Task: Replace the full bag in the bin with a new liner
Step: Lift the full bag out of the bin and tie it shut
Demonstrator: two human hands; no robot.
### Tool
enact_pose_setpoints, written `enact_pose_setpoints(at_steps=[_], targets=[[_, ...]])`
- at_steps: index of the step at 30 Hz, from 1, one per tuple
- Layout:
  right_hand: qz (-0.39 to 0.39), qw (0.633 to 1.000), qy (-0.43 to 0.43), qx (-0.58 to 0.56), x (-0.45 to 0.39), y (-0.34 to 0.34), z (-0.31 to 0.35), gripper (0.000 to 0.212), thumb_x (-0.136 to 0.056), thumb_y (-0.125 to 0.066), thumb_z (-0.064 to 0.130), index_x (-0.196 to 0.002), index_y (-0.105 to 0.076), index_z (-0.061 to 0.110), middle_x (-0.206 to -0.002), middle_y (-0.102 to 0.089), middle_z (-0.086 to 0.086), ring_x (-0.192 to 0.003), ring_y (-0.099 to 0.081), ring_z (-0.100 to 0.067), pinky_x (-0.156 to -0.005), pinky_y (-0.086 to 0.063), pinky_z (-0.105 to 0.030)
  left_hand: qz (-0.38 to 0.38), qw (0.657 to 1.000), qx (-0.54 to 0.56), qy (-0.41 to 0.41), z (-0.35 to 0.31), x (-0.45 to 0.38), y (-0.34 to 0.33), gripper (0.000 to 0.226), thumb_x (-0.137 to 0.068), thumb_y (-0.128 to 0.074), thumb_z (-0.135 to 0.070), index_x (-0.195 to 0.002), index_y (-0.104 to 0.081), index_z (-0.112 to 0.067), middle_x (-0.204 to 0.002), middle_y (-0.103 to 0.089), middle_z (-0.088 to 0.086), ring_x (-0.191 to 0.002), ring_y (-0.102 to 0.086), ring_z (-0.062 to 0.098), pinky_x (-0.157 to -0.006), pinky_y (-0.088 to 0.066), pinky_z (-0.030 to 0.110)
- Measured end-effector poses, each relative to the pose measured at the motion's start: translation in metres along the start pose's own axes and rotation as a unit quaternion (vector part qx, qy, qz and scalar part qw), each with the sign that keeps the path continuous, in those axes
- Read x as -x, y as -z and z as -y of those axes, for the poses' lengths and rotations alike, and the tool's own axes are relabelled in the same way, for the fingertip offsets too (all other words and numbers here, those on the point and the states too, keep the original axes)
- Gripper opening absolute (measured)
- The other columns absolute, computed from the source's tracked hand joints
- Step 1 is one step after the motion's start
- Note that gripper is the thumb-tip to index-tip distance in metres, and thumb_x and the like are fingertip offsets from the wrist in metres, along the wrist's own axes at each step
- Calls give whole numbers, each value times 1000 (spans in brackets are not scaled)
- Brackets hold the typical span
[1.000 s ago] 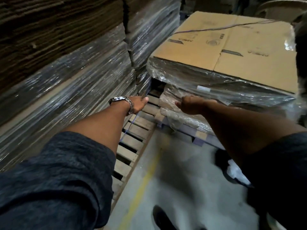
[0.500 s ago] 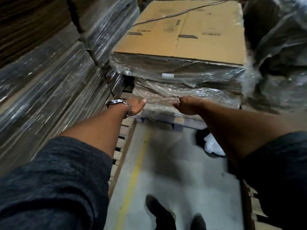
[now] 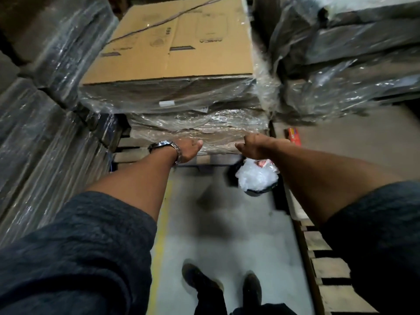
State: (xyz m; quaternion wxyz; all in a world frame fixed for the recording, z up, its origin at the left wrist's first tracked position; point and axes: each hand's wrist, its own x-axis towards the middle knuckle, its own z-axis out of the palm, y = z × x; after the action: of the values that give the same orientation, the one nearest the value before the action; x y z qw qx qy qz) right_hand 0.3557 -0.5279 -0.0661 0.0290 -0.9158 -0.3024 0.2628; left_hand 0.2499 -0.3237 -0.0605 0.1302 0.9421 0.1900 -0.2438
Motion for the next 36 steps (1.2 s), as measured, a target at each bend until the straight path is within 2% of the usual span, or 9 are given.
enact_pose_setpoints(at_steps=[3, 8, 11, 16, 18, 21, 25, 30, 36], targets=[[-12, 1000, -21, -1, 10, -4, -33, 62, -98, -31, 50, -134, -47, 2, -144, -44, -25, -132, -43, -39, -109, -36, -44, 5, 1000, -22, -20, -32, -11, -8, 78, -88, -11, -65, -135, -47, -13, -148, -40, 14, -132, -42, 33, -109, -33, 47], [-9, 998, -52, -25, 24, -9, -82, 57, -102, -29, 42, -138, -43, 0, -144, -42, -27, -132, -42, -39, -107, -33, -38, 26, 998, -21, -52, -86, -30, -18, 69, -94, -15, -59, -141, -41, -16, -151, -36, 13, -137, -37, 31, -113, -28, 46], [-15, 996, -75, -45, 32, -8, -104, 49, -103, -34, 36, -132, -49, 0, -139, -49, -26, -127, -48, -38, -100, -38, -36, 28, 997, -21, -70, -109, -43, -23, 68, -94, -16, -60, -143, -40, -18, -152, -35, 12, -138, -35, 30, -114, -27, 44], [-23, 994, -104, -38, 31, -13, -132, 54, -102, -31, 43, -126, -55, 1, -135, -54, -25, -124, -51, -37, -98, -40, -36, 38, 994, -56, -81, -137, -70, -27, 69, -95, -16, -59, -142, -40, -14, -152, -34, 13, -138, -35, 30, -113, -26, 40], [-17, 990, -131, -43, 28, -13, -139, 55, -102, -31, 43, -128, -54, 0, -137, -51, -25, -126, -50, -36, -100, -39, -35, 39, 993, -58, -100, -143, -85, -25, 73, -93, -16, -63, -139, -43, -14, -150, -36, 15, -137, -37, 31, -113, -27, 43], [-7, 985, -159, -66, 15, -13, -143, 56, -103, -29, 41, -134, -48, -1, -143, -46, -25, -132, -45, -35, -105, -35, -33, 43, 990, -62, -119, -145, -114, -23, 82, -86, -13, -69, -135, -47, -14, -147, -41, 16, -134, -40, 33, -112, -29, 46], [5, 974, -202, -104, -17, -15, -143, 57, -102, -30, 44, -139, -42, 3, -147, -42, -22, -134, -42, -33, -107, -34, -36, 59, 984, -67, -155, -139, -160, -16, 72, -93, -16, -62, -138, -45, -14, -146, -42, 16, -133, -41, 32, -112, -30, 44], [18, 956, -261, -134, -60, -17, -128, 59, -100, -31, 49, -138, -44, 7, -147, -43, -19, -134, -42, -33, -108, -34, -38, 70, 972, -76, -209, -133, -217, -1, 63, -98, -20, -54, -138, -46, -13, -148, -39, 16, -137, -37, 32, -112, -25, 36], [28, 929, -320, -184, -97, -17, -102, 59, -97, -31, 52, -135, -47, 10, -143, -48, -18, -129, -47, -34, -105, -38, -40, 115, 956, -115, -244, -115, -259, 18, 63, -99, -16, -51, -143, -40, -12, -149, -36, 19, -138, -34, 33, -113, -25, 35]])
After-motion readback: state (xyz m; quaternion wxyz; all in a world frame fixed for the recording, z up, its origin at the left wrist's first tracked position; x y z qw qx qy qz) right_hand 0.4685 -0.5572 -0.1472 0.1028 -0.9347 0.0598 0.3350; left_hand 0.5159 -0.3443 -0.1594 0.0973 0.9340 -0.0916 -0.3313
